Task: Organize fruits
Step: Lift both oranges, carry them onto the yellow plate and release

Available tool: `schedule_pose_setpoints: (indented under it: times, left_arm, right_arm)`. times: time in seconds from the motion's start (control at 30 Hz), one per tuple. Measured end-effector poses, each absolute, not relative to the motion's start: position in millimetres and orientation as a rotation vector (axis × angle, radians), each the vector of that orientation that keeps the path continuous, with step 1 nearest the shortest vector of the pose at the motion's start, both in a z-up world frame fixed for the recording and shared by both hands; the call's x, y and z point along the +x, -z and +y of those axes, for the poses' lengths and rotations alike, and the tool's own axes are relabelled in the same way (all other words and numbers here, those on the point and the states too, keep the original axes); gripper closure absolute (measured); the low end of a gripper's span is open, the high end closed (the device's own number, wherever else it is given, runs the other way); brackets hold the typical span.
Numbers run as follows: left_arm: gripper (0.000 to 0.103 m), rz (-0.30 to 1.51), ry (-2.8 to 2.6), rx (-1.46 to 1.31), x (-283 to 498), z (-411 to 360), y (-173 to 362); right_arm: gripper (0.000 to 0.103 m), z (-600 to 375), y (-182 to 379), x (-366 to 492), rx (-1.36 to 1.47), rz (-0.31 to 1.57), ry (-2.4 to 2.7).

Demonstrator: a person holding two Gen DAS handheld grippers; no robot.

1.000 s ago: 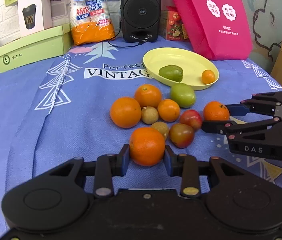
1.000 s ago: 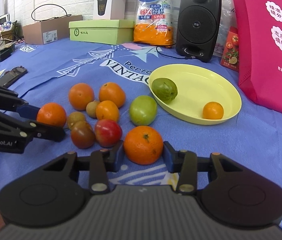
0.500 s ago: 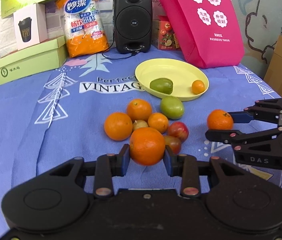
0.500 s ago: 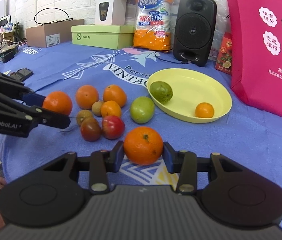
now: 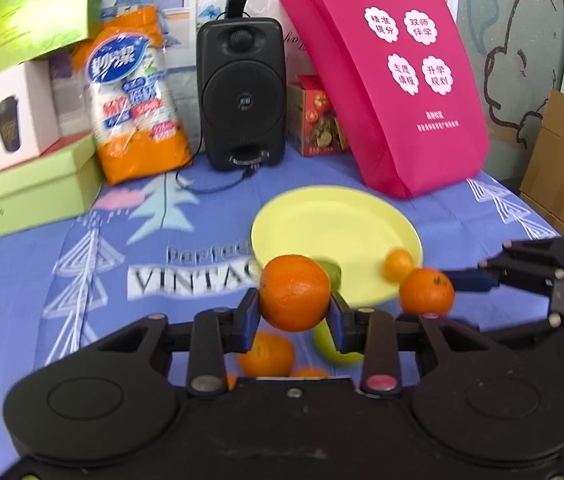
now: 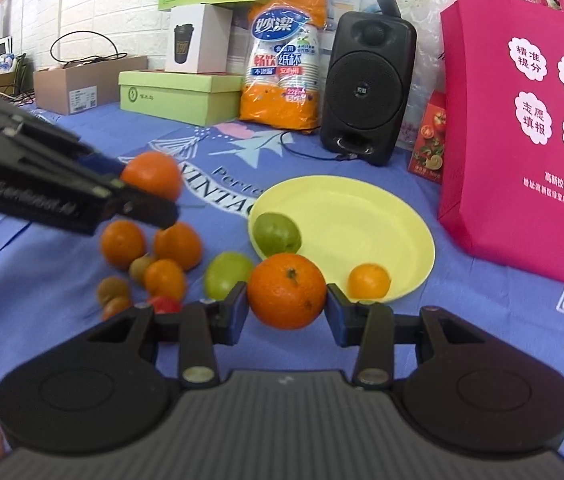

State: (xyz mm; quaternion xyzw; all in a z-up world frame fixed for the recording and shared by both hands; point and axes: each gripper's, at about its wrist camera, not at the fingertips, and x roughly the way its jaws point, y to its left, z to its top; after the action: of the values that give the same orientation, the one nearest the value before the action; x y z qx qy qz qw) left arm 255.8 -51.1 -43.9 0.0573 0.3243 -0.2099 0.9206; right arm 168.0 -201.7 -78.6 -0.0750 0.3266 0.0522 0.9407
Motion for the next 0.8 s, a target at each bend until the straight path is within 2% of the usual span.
schedule_pose_setpoints:
  times: [0.3, 0.6, 0.67, 0.77, 0.8]
  left_arm:
    - [0.068, 0.733, 0.424, 0.091, 342.6, -83.7, 68.7]
    - [0.067, 0.777, 0.4, 0.108, 383.5, -105.8, 98.0]
    - [0.065, 0.777, 0.385, 0.112, 383.9, -106.0, 100.8]
    - [0.055, 0.772, 0.382, 0.109, 382.7, -103.8, 100.3]
    - [0.046, 0.768, 0.378, 0.111, 382.1, -103.2, 99.4]
  right_arm:
    - [0.063, -220.2, 89.5, 206.5, -0.114, 0.683, -0.095]
    - [0.063, -222.5, 103.0, 225.7, -0.095, 0.69, -0.118]
    - [0.063, -220.9, 103.8, 228.5, -0.104, 0.688, -0.116]
    - [0.063, -218.1, 104.0, 228.9, -0.121, 0.683, -0.108]
    - [0.063, -217.4, 103.8, 228.6, -0.126, 0.682, -0.104]
